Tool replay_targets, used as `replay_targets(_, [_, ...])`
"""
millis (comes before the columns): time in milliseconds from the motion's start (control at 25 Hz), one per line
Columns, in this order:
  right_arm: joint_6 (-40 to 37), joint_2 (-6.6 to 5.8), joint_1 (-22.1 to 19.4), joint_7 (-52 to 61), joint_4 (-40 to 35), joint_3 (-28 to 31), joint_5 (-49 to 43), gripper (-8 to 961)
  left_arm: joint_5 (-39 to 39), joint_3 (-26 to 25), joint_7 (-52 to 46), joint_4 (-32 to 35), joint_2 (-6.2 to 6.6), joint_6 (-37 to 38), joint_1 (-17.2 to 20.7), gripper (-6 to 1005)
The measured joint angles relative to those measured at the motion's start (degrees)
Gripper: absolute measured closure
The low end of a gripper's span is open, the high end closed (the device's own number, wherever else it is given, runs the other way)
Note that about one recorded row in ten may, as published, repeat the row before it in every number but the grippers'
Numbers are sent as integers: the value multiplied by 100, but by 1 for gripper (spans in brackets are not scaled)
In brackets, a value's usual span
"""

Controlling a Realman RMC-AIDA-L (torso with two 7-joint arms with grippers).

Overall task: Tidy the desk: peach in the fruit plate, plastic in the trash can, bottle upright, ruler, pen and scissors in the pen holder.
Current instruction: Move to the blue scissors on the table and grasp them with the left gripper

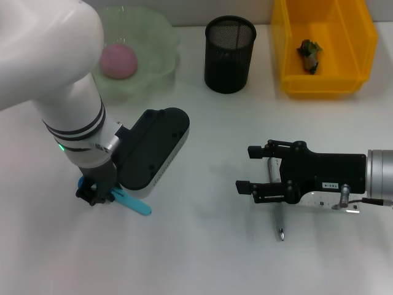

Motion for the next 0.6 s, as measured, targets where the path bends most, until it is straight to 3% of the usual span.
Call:
replay_targets(360, [-1,0,-10,0,0,0,0,125,-62,-82,82,97,2,51,39,790])
replay_targets(600, [-80,-3,-21,0,-10,0,97,124,-373,-690,330,171,3,284,68,836])
